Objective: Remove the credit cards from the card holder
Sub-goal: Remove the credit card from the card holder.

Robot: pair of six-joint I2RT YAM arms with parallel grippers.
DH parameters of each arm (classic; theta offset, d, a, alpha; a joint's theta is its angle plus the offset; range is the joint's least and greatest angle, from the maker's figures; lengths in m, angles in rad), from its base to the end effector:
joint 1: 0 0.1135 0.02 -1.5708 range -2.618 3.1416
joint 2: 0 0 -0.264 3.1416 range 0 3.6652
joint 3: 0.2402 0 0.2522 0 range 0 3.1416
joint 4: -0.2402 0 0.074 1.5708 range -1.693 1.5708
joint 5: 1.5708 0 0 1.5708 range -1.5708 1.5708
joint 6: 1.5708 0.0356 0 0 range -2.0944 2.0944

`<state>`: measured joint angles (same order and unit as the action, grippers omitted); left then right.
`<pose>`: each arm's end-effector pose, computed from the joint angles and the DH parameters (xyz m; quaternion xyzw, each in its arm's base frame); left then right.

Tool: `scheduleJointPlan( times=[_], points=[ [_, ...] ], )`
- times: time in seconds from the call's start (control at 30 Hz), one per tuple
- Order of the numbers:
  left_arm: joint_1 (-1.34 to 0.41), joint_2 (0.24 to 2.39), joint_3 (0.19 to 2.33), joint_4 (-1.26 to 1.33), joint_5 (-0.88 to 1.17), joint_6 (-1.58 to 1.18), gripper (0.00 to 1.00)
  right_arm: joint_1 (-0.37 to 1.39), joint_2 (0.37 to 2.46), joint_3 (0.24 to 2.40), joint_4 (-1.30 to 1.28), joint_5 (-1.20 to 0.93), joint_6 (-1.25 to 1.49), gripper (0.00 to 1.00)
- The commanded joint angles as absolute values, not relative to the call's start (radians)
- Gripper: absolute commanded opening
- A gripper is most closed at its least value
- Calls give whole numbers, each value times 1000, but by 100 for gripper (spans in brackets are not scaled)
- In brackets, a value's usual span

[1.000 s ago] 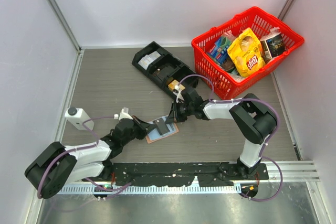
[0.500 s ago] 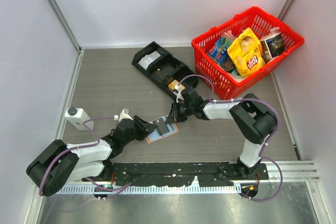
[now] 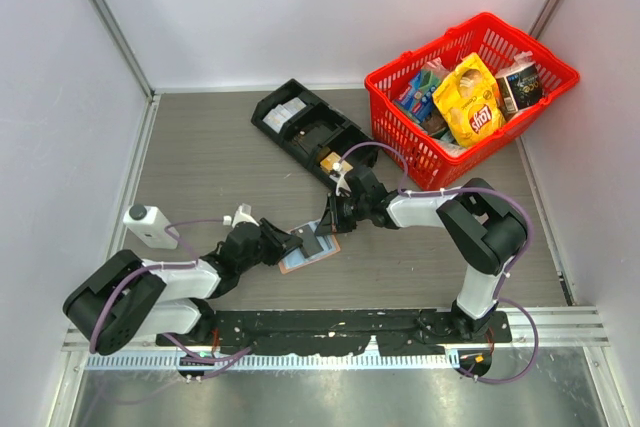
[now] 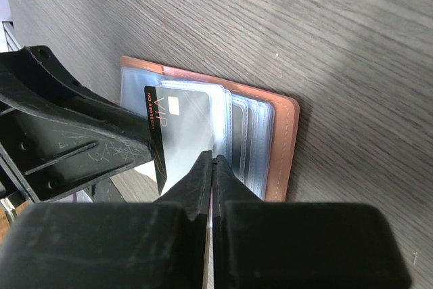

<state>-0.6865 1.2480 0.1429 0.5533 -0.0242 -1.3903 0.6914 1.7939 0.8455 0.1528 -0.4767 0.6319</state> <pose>0.1500 -0.1218 0.1145 -0.3064 0.8174 -0.4148 0.2567 0.2545 0.2319 0.1315 -0.1160 0.8966 0.3981 0.1555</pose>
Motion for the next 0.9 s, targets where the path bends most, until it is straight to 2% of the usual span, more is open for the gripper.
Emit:
scheduleJointPlan(
  times=[0.0, 0.23, 0.33, 0.4, 0.5, 0.87],
  points=[
    [-689, 1261, 163, 624, -12, -1362, 30, 687, 1848, 805, 32, -396, 594, 1],
    [-689, 1279, 155, 690, -5, -1361, 24, 687, 1850, 807, 32, -399, 592, 1],
    [-689, 1281, 144, 716, -5, -1365, 16, 687, 1850, 805, 34, -397, 595, 1],
    [-689, 1278, 135, 729, -5, -1371, 7, 687, 1851, 805, 34, -397, 592, 1],
    [-689, 1249, 121, 729, -11, -1379, 0, 687, 1852, 802, 34, -394, 592, 1],
    [-689, 1079, 101, 562, -55, -1388, 0, 687, 1856, 804, 37, -391, 592, 1]
  ],
)
